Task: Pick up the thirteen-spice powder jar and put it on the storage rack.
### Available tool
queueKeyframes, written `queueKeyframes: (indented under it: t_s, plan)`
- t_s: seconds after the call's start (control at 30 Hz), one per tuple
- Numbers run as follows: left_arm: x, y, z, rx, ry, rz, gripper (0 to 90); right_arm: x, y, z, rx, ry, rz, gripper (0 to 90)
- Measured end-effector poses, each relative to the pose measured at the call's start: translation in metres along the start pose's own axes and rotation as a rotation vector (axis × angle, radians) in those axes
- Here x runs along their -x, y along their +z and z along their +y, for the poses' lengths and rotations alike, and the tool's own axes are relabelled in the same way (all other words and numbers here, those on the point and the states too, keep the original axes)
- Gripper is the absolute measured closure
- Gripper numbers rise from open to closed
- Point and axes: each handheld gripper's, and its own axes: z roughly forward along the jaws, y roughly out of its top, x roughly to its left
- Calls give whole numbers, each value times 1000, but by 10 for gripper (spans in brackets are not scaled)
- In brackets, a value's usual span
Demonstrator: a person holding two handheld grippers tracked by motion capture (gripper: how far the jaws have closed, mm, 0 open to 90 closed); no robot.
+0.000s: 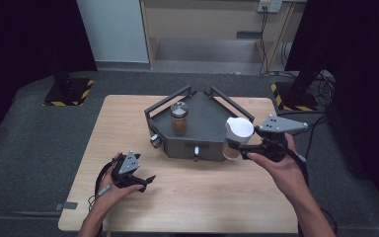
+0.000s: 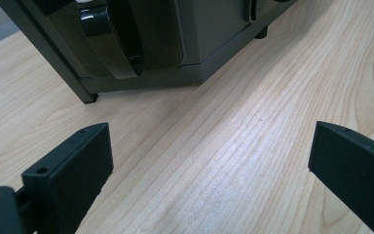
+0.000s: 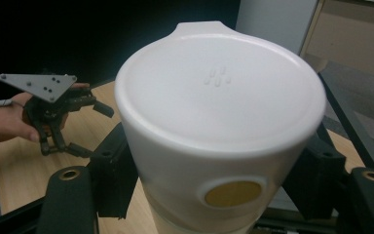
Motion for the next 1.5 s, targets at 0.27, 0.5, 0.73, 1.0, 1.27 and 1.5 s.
queueKeyframes:
  t_s: [0.27,0.5,0.73,1.0,1.27,1.5]
  plan:
    - [0,0,0,2,0,-5,16,8,20,15,10,-14,-13,313]
    - [-1,-1,-1,5,-3,-3,16,15,38,28,2,-42,-34,313]
    - [-1,-1,-1,-1,2,-6,16,26,64,26,-2,-30,-59,313]
    - [-1,-3,-3,4,-9,-4,16,34,90,15,-14,0,-67,313]
    - [-1,-6,-5,4,-10,2,16,38,105,8,-38,19,-86,313]
    - [0,-6,-5,2,-6,3,16,42,113,1,-42,34,-91,313]
